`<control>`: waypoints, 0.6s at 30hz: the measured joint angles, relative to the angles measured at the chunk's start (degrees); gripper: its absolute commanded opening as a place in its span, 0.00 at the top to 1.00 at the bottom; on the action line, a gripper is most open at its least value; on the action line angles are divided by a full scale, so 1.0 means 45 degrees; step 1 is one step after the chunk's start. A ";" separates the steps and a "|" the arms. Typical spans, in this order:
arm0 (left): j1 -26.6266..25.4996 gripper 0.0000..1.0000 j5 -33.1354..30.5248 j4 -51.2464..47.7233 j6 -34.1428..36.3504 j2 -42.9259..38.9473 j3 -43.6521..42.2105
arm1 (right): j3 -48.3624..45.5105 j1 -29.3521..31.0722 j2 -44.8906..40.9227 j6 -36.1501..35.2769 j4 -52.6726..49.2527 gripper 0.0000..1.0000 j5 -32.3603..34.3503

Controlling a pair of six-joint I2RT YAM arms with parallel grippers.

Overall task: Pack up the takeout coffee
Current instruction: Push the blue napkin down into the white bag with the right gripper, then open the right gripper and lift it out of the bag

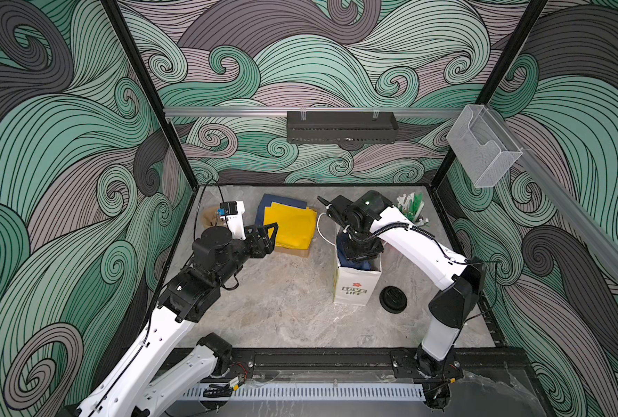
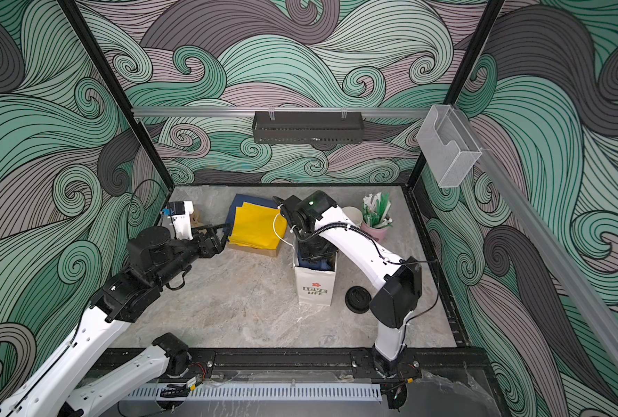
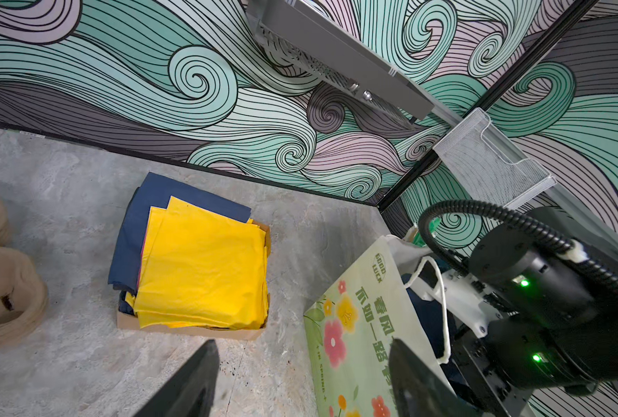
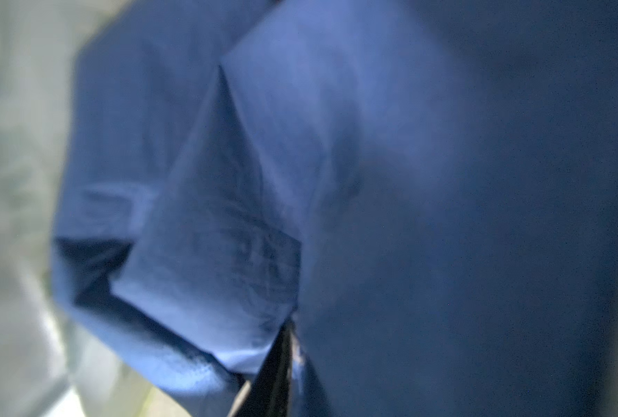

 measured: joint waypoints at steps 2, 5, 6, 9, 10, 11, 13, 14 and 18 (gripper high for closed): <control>0.0000 0.24 -0.0131 -0.0058 -0.0034 0.0000 0.0005 | 0.0447 -0.0005 -0.0131 -0.0029 -0.0005 0.49 0.0029; 0.0000 0.24 -0.0296 -0.0155 -0.0039 0.0068 0.0058 | 0.0952 0.0000 -0.0719 -0.0015 0.0010 0.39 0.0092; 0.0000 0.24 -0.0335 -0.0175 -0.0039 0.0102 0.0097 | 0.1078 0.0000 -0.0947 -0.0005 0.0015 0.37 0.0117; 0.0000 0.24 -0.0476 -0.0238 -0.0039 0.0321 0.0243 | 0.1671 0.0000 -0.1773 -0.0005 0.0010 0.32 0.0214; 0.0000 0.24 -0.0525 -0.0238 -0.0039 0.0359 0.0267 | 0.1919 0.0000 -0.2006 -0.0015 0.0015 0.31 0.0257; 0.0000 0.24 -0.0568 -0.0257 -0.0039 0.0403 0.0277 | 0.2127 0.0000 -0.2181 -0.0015 0.0015 0.30 0.0291; 0.0000 0.24 -0.0714 -0.0340 -0.0039 0.0525 0.0340 | 0.2560 0.0000 -0.2501 -0.0039 0.0015 0.29 0.0408; 0.0000 0.24 -0.0797 -0.0384 -0.0039 0.0588 0.0408 | 0.2735 0.0000 -0.2603 -0.0049 0.0015 0.29 0.0505; 0.0000 0.24 -0.1496 -0.0704 -0.0083 0.0753 0.0665 | 0.3580 0.0000 -0.2866 -0.0170 0.0019 0.31 0.1088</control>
